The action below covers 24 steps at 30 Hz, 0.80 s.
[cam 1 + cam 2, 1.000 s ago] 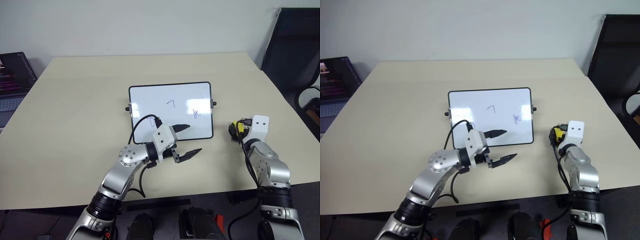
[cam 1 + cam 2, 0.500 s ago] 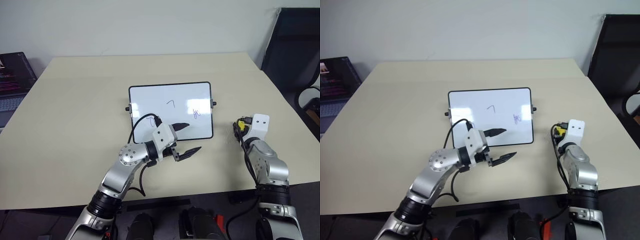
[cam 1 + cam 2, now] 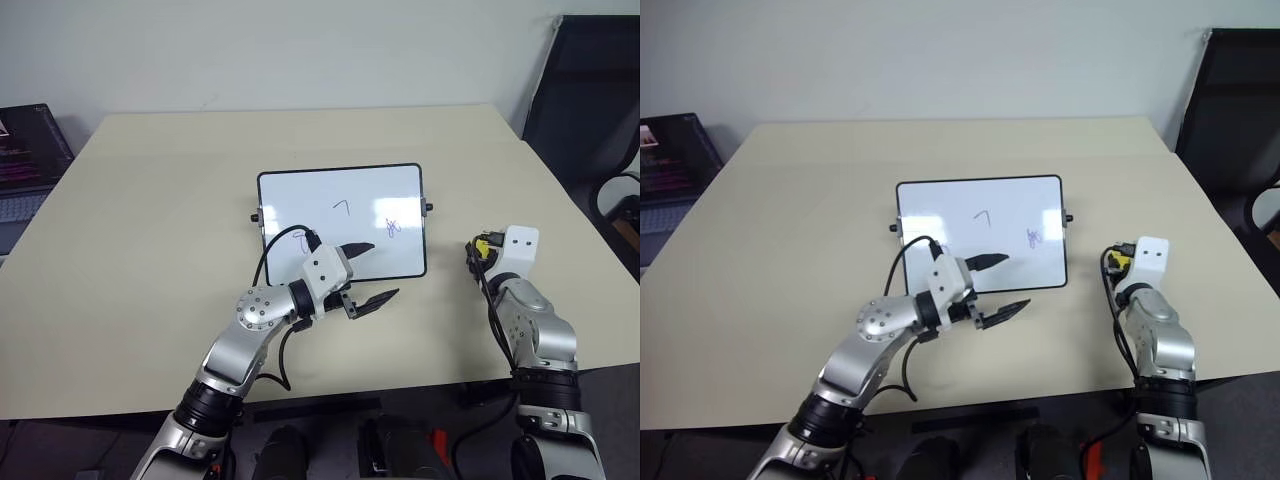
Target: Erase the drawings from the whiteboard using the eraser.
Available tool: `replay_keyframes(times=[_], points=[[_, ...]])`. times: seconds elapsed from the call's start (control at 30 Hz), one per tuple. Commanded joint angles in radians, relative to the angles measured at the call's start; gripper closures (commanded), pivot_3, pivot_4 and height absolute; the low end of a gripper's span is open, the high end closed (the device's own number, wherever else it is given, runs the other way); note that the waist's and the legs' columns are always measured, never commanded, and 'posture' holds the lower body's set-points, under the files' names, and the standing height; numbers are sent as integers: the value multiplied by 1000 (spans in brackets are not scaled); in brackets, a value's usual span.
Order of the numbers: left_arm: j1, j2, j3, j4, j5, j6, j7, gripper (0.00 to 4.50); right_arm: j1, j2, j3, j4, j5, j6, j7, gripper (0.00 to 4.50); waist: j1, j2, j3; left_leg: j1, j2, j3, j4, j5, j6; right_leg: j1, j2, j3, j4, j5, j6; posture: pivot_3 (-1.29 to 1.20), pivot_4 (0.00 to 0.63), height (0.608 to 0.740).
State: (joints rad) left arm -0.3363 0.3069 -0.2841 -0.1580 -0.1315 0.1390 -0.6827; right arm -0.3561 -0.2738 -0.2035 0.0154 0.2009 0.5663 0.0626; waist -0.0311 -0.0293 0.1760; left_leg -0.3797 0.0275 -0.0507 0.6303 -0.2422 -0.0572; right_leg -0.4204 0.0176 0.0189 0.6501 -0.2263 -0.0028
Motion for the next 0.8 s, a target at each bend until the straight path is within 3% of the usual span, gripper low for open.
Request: replay_keyframes(times=[0.03,0.43,0.8], points=[[-5,-28,42,-14,41,-11,97,0,28,-34,56,-130,-26,-56,64,3302,0,0,0,0,0,0,0,0,0,0,0,0,0,0,0,0,150,740],[46,-85,24,-21,174,53,267,0,103,-42,162,-317,-38,-205,204,3302,1,0,0,0,0,0,0,0,0,0,0,-1,0,0,0,0,150,740],[25,-88,38,17,193,69,286,0,-19,39,280,-170,-101,-300,229,3302,0,0,0,1,0,0,0,0,0,0,0,-1,0,0,0,0,150,740]])
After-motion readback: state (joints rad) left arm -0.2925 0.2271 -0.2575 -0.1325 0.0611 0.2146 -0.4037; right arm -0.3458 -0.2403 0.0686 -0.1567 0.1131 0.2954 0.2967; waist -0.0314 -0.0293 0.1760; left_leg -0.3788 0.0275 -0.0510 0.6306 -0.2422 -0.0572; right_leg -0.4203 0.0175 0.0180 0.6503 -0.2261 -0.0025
